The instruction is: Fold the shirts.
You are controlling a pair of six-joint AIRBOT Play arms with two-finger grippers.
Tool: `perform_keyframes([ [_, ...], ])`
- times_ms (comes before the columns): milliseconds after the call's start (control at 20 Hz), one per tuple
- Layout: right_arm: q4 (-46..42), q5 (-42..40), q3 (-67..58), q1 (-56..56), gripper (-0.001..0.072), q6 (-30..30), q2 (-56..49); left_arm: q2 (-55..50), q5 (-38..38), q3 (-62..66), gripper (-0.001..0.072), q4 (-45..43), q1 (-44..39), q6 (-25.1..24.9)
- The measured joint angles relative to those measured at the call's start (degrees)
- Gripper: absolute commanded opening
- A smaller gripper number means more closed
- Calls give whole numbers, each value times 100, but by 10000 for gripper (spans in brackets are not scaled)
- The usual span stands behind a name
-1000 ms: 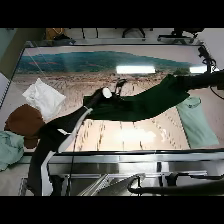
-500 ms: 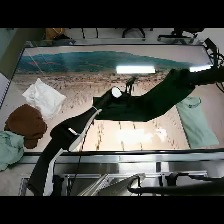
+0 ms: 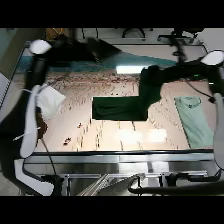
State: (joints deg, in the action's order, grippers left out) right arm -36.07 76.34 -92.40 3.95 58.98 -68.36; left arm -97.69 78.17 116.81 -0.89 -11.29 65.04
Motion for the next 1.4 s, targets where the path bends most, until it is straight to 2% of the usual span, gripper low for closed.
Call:
perform_keyframes([
  [100,72,-741,0,870,24,42,-422,463,197,-4,17,210,485,-98],
  [150,81,-1172,2,1333,109,48,-721,667,297,-4,17,297,691,-131],
  [200,118,-1639,2,1766,321,63,-1043,828,393,-4,17,348,852,-173],
  [250,157,-2177,2,2192,439,63,-1384,955,476,-4,17,387,988,-205],
  [400,273,-3462,-39,3211,435,-83,-2234,1180,680,-20,17,452,1209,-278],
  [500,317,-3657,-68,3418,434,-188,-2328,1250,745,-125,17,483,1233,-302],
  [750,243,-2750,-90,2590,449,-247,-1456,1314,844,-577,17,540,1246,-319],
  [800,173,-2531,-90,2282,544,-140,-1259,1320,846,-651,17,540,1248,-319],
  [850,57,-2288,-94,1899,603,35,-1069,1322,846,-704,17,546,1248,-321],
  [1100,-575,-1064,205,317,602,826,-809,1344,881,-813,17,601,1237,-319],
  [1400,-717,-570,903,-103,603,1005,-1432,1346,927,-835,17,675,1040,-313],
])
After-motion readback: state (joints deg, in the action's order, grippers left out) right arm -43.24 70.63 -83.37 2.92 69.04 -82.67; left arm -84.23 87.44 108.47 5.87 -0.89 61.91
